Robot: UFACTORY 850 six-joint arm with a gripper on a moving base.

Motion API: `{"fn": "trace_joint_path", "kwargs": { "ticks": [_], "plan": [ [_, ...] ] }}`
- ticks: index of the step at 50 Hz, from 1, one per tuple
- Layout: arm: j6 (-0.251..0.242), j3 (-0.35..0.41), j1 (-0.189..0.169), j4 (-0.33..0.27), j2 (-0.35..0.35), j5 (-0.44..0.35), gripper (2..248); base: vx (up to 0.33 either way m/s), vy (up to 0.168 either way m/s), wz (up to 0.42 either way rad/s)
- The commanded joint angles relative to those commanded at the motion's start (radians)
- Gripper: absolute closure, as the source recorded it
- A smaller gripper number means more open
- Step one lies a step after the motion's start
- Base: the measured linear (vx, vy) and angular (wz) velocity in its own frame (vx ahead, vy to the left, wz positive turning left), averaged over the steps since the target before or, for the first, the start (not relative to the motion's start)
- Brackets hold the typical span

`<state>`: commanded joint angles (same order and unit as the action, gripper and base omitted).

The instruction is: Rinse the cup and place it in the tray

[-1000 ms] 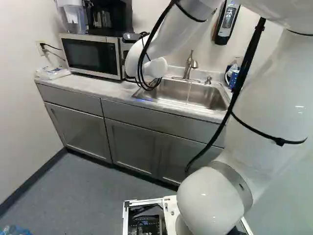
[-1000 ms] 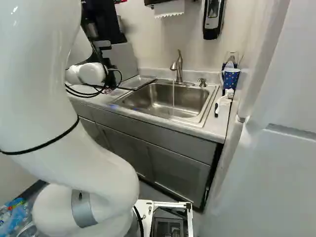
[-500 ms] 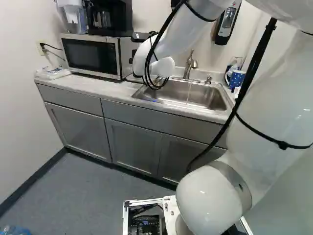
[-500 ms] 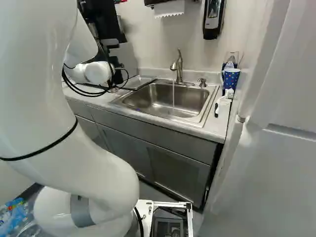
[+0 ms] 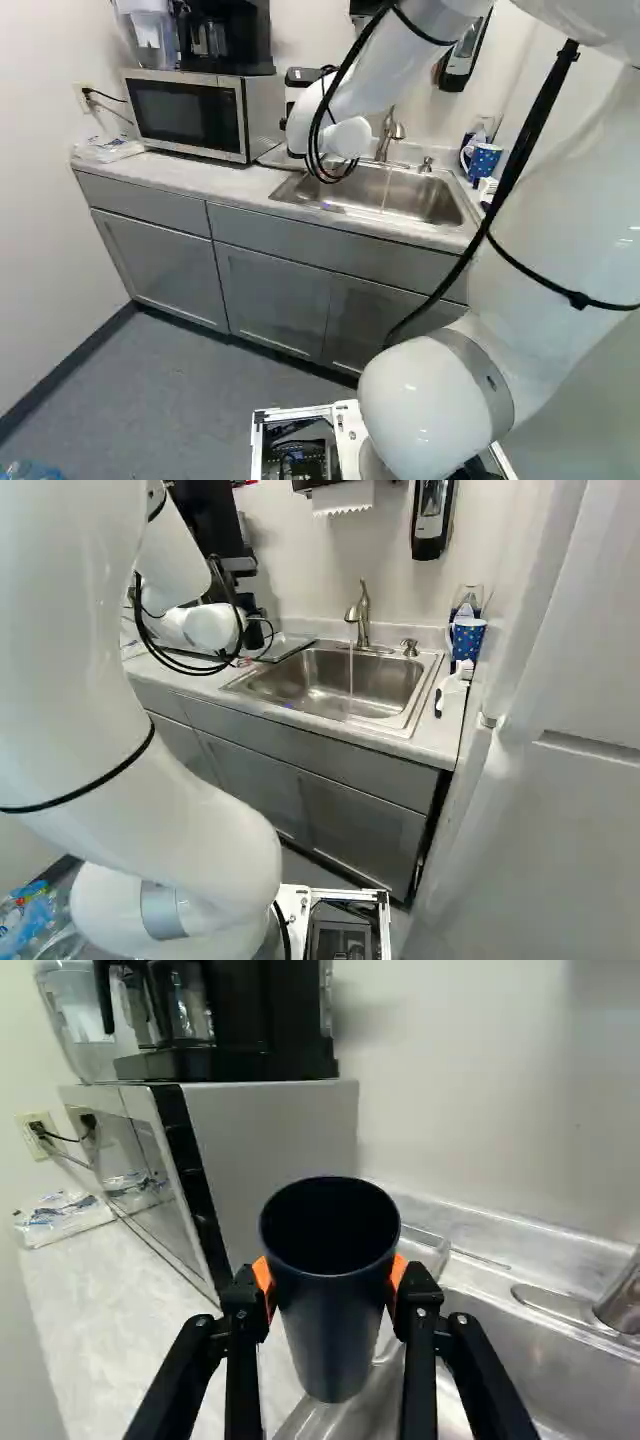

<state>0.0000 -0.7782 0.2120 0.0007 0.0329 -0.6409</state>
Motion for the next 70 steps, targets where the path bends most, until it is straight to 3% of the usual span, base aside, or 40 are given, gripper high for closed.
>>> {"fn": "trace_joint_path", "kwargs": {
  "ticks": [70],
  "plan": [
    [0.0, 0.059, -0.212, 0.021, -0.067, 0.009, 125, 0.0, 0.0, 0.0]
  ]
}}
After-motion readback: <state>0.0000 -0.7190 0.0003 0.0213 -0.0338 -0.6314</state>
